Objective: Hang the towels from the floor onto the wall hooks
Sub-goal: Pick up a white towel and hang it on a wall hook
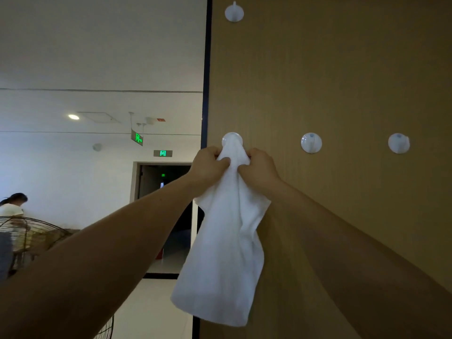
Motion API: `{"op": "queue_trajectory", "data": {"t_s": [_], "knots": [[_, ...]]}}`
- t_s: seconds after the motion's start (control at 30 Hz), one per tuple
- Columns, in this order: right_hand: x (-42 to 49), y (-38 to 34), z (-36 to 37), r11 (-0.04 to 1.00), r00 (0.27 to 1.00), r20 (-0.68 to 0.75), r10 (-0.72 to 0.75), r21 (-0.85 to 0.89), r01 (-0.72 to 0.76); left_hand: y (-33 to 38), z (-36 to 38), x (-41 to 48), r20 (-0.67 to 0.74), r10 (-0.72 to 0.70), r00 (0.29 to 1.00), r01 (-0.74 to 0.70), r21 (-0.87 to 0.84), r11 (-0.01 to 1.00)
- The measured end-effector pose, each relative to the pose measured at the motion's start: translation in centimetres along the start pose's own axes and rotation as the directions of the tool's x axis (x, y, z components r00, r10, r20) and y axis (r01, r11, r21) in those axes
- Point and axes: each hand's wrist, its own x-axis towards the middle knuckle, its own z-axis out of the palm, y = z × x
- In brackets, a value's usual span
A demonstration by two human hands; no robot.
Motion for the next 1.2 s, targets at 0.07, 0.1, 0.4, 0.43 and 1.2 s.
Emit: {"op": "queue_trajectory", "data": {"t_s": [0.07, 0.1, 0.4, 0.43, 1.2], "knots": [[-0.5, 0.0, -0.3, 0.969, 0.992, 0.013, 0.127, 0.212, -0.127, -0.2, -0.6, -0.7, 0.102, -0.157, 0.982, 0.183, -0.353, 0.918], [-0.7, 0.2, -0.4, 0.939, 0.986, 0.013, 0.168, 0.301, -0.164, -0.4, -0.8, -1.1, 0.138, -0.203, 0.969, 0.245, -0.49, 0.837], [-4.8, 1.3, 2.0, 0.993, 0.995, -0.089, 0.038, 0.118, -0.027, -2.2, 2.1, -4.7, -0.051, -0.058, 0.997, 0.057, -0.032, 0.998], [-5.4, 1.5, 2.0, 0.992, 0.996, -0.088, 0.033, 0.123, -0.022, -2.2, 2.3, -5.1, -0.054, -0.055, 0.997, 0.054, -0.026, 0.998], [-18.8, 2.1, -3.3, 0.963, 0.963, 0.041, 0.265, 0.042, -0.267, 0.5, 0.0, -17.9, -0.143, -0.205, 0.968, 0.213, 0.041, 0.976]]}}
